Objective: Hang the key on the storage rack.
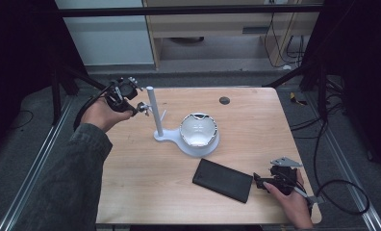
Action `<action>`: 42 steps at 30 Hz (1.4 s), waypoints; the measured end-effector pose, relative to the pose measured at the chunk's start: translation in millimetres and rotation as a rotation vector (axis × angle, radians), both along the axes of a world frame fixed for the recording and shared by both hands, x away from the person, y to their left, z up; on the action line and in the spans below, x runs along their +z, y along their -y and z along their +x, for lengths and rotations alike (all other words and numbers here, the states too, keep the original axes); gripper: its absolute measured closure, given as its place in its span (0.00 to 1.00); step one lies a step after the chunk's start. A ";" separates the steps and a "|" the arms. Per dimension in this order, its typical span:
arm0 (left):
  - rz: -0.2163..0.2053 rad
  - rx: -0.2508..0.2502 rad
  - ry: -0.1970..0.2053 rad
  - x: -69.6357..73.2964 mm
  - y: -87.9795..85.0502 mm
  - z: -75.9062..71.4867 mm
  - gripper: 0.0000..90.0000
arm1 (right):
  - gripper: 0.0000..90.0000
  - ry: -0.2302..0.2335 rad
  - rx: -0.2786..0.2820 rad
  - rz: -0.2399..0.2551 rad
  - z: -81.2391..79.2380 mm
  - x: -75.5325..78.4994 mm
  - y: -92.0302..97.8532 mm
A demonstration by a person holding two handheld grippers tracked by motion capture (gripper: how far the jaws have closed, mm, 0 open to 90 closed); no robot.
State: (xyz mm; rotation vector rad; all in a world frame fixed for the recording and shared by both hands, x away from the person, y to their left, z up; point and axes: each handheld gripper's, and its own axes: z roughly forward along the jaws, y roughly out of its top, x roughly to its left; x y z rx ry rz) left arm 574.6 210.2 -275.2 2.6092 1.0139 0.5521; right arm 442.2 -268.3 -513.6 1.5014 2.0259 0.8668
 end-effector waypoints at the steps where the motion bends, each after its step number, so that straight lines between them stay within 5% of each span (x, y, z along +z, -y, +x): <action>1: -0.009 -0.002 0.015 -0.6 -2.0 -3.4 0.86 | 0.00 0.000 0.000 0.000 0.0 0.0 0.0; 4: -0.051 0.001 0.084 -5.0 -10.0 -19.2 0.74 | 0.00 -0.001 0.000 -0.001 0.0 0.1 0.0; 11: -0.113 -0.032 0.151 -25.9 -15.1 -55.0 0.51 | 0.00 -0.001 0.000 0.001 -0.1 0.2 0.0; 18: -0.140 -0.066 0.180 -51.3 -9.8 -82.4 0.27 | 0.00 -0.002 0.000 0.001 -0.1 0.3 0.0; 22: -0.208 -0.087 0.173 -69.6 -5.4 -95.1 0.16 | 0.01 -0.001 0.001 0.003 0.0 0.3 0.2; 29: -0.305 -0.161 0.171 -108.6 11.0 -109.5 0.09 | 0.08 0.002 0.003 0.007 -1.0 2.5 2.1; 35: -0.305 -0.203 0.170 -130.7 26.9 -115.9 0.15 | 0.08 0.068 -0.027 -0.006 -11.5 12.7 4.6; 42: -0.359 -0.235 0.139 -153.7 49.8 -113.6 0.15 | 0.12 0.125 -0.027 -0.021 -20.1 21.0 0.0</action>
